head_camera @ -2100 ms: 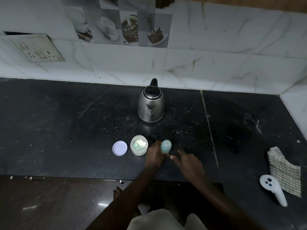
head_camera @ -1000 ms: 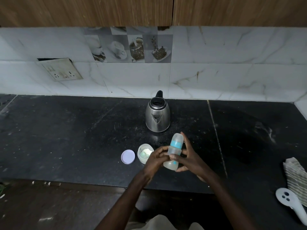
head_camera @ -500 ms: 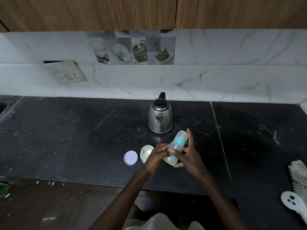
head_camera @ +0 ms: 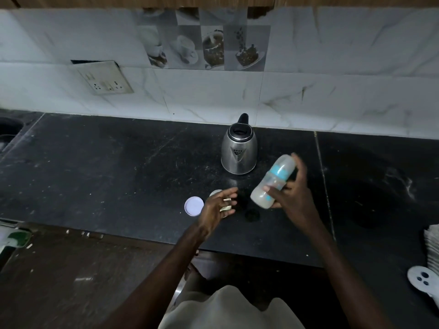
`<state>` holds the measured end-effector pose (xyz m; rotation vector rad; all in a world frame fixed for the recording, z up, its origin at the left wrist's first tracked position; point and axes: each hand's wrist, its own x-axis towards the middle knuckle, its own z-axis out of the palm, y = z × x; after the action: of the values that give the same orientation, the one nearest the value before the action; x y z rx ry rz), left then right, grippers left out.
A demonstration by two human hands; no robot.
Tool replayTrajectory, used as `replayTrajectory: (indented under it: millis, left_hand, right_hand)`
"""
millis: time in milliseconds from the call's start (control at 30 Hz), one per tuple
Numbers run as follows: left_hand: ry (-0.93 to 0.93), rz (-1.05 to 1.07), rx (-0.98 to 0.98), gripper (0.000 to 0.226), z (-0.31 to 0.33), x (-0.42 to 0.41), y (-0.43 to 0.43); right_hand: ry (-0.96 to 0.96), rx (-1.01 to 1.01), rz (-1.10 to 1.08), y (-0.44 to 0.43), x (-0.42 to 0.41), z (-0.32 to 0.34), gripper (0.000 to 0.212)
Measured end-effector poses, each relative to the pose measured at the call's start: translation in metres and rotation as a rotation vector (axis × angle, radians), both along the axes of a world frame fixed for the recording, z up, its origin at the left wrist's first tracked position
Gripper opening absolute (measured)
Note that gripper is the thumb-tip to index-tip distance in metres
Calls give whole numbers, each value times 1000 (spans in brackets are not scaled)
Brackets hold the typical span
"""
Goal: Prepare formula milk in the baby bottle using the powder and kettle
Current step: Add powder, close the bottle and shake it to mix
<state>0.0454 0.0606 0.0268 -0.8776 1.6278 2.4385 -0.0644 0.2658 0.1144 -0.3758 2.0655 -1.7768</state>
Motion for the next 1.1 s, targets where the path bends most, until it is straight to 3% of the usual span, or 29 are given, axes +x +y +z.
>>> replayTrajectory:
  millis: [133,233,300,433,600,733,900,1033,1100]
  left_hand:
    - [23,97,36,67,4,4,-6]
    - [14,197,120,50,6,2,-5]
    - [-6,256,177,43,8,-2,-1]
    - [0,306,318,49,15,-12,8]
    - [59,299,407,56,24,-23,27]
    - [45,274,401,59,30,-29,34]
    - [32,294,442,62,30,-34,42]
    - [27,313,477,61,29,-39,41]
    - [28,337,513,63,27,-40,41]
  right_hand:
    - [40,-203,-345,-1,6,18,98]
    - [-15,-40,-86,-11,22,12,103]
    - [63,2,-19,-11,20,12,107]
    - [106,-242,-418,-16,17,27,100]
    - [239,35,-78,-16,39,16,111]
    - [313,-72,-327,-12,22,31,112]
    - [403,189,-17,-6,26,25,116]
    - [374,-63,-403,-9,16,32,112]
    - [336,30,-254,-15,24,24,114]
